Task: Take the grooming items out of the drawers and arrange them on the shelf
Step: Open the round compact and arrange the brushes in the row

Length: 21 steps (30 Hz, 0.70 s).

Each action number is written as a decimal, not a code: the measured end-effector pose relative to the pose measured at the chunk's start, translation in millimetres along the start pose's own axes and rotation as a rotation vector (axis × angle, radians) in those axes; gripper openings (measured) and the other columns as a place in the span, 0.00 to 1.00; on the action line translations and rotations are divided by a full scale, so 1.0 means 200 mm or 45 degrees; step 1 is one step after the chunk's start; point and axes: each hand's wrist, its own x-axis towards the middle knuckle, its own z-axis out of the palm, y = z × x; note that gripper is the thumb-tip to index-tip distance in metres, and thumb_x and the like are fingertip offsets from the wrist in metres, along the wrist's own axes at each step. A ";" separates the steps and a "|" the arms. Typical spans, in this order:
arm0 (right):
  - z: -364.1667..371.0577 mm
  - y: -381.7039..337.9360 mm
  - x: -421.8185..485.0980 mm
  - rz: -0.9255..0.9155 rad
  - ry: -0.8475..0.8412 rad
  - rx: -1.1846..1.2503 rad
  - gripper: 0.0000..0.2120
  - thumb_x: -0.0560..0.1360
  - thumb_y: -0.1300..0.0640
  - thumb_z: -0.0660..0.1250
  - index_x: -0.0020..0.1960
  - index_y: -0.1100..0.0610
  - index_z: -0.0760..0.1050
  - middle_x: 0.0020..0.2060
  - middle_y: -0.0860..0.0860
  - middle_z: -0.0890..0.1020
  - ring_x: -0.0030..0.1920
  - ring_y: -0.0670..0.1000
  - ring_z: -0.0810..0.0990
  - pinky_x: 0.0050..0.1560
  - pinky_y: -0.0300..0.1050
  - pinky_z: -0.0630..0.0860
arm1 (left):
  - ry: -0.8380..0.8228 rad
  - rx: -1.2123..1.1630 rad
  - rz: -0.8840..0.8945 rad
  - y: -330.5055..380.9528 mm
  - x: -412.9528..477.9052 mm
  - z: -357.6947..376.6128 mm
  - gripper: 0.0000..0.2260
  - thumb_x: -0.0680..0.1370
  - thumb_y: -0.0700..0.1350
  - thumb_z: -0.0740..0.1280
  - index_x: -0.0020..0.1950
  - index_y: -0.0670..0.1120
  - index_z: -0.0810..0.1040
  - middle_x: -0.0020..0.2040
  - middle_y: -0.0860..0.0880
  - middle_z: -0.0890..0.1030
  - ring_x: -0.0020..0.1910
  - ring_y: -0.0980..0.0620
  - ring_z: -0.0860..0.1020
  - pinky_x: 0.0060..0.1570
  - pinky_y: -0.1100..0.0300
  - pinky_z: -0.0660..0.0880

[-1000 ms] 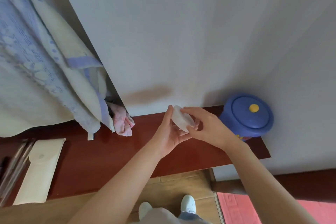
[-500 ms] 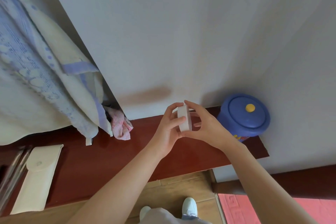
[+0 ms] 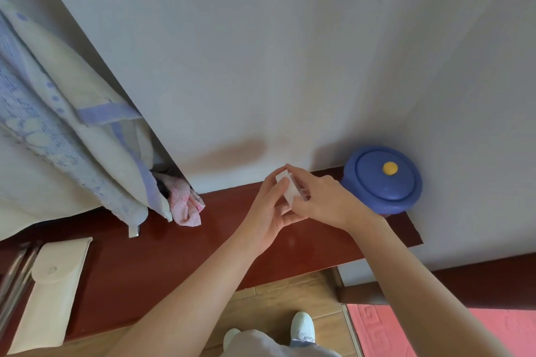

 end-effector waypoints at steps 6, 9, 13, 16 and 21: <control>-0.02 -0.02 0.01 -0.052 -0.061 -0.101 0.37 0.71 0.52 0.61 0.76 0.46 0.48 0.35 0.52 0.78 0.32 0.46 0.72 0.35 0.39 0.68 | -0.084 -0.196 0.021 -0.01 0.02 -0.04 0.27 0.65 0.51 0.77 0.63 0.53 0.75 0.55 0.49 0.81 0.53 0.49 0.81 0.46 0.50 0.79; -0.03 -0.03 0.02 -0.075 -0.078 -0.122 0.36 0.72 0.53 0.60 0.76 0.47 0.48 0.34 0.51 0.77 0.31 0.44 0.71 0.33 0.37 0.67 | -0.090 -0.212 0.029 -0.01 0.02 -0.05 0.28 0.65 0.50 0.77 0.64 0.53 0.74 0.56 0.48 0.80 0.54 0.48 0.81 0.46 0.50 0.78; -0.01 -0.02 0.03 -0.106 -0.069 -0.061 0.36 0.70 0.50 0.61 0.74 0.42 0.49 0.47 0.52 0.82 0.42 0.49 0.80 0.49 0.43 0.76 | -0.071 -0.174 0.020 0.00 0.01 -0.06 0.30 0.63 0.52 0.78 0.64 0.53 0.74 0.55 0.49 0.81 0.50 0.50 0.81 0.44 0.52 0.78; 0.00 0.01 0.03 -0.058 -0.102 0.142 0.41 0.65 0.42 0.66 0.72 0.34 0.47 0.62 0.46 0.75 0.59 0.49 0.76 0.60 0.50 0.75 | -0.110 -0.152 -0.010 0.01 0.00 -0.07 0.31 0.67 0.53 0.75 0.68 0.52 0.71 0.57 0.45 0.78 0.47 0.50 0.80 0.40 0.56 0.77; 0.02 0.03 0.03 -0.210 -0.069 0.210 0.39 0.60 0.38 0.70 0.68 0.32 0.58 0.62 0.44 0.71 0.56 0.46 0.74 0.57 0.49 0.76 | -0.149 0.001 -0.094 0.01 0.00 -0.10 0.31 0.69 0.56 0.72 0.69 0.48 0.69 0.55 0.44 0.78 0.45 0.51 0.79 0.37 0.59 0.76</control>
